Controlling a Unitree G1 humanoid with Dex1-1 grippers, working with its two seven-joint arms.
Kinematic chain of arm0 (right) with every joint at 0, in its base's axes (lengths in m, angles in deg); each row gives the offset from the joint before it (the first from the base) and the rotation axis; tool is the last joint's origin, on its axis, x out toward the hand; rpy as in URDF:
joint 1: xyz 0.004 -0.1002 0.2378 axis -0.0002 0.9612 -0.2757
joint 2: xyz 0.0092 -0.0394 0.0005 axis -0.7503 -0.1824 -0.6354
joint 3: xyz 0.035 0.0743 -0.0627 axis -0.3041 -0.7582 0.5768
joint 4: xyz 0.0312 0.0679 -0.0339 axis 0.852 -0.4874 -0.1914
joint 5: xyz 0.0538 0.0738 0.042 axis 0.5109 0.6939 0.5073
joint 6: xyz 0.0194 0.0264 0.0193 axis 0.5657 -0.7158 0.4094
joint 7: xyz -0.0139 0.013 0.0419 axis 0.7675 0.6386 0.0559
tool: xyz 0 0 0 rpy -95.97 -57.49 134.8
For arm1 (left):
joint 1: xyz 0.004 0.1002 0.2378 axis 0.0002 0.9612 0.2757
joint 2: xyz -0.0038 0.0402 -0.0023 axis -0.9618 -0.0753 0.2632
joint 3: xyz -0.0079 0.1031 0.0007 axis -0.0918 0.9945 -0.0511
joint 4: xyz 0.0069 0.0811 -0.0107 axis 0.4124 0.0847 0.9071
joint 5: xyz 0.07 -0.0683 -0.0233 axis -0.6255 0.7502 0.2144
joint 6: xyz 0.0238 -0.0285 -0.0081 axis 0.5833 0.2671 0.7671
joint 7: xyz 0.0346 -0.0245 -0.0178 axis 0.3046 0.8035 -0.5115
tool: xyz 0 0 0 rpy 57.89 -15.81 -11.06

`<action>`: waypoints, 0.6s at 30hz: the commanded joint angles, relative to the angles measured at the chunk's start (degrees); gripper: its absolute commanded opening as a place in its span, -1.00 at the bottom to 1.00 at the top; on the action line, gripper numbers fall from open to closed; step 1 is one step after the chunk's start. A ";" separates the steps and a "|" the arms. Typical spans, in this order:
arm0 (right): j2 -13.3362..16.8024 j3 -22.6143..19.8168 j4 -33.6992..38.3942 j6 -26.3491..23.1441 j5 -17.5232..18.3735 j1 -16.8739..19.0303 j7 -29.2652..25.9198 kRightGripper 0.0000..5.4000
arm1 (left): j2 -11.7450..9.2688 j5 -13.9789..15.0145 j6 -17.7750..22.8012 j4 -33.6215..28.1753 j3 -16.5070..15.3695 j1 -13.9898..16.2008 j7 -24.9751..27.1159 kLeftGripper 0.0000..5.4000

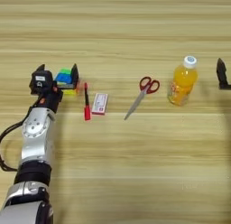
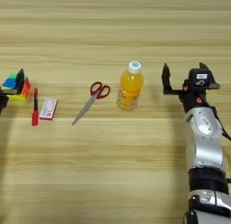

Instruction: Move the objects on the table

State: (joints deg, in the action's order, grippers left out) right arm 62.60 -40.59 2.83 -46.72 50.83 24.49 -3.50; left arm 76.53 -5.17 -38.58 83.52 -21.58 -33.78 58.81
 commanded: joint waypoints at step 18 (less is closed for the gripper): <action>0.02 0.26 -0.22 0.20 0.01 -0.11 0.03 1.00 | -0.64 -0.36 1.19 -1.06 -0.15 0.74 -1.05 1.00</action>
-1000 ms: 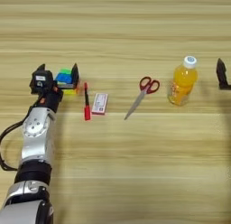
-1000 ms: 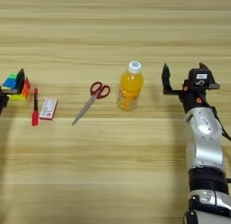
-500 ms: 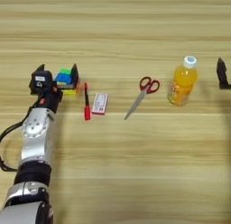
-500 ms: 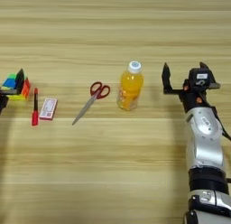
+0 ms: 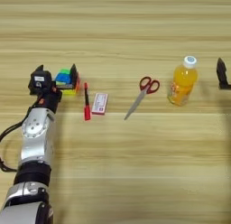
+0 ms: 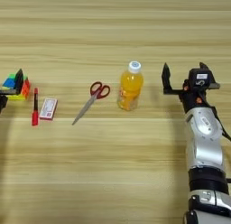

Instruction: Move the objects on the table

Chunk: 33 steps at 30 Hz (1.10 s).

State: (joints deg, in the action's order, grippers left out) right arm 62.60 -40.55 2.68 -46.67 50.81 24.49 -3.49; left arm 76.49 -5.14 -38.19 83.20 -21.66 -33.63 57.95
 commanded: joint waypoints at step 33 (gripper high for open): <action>-0.18 0.60 -0.40 0.20 -0.09 -0.44 0.11 1.00 | -0.55 -0.19 0.86 -1.09 -0.42 0.51 -0.58 1.00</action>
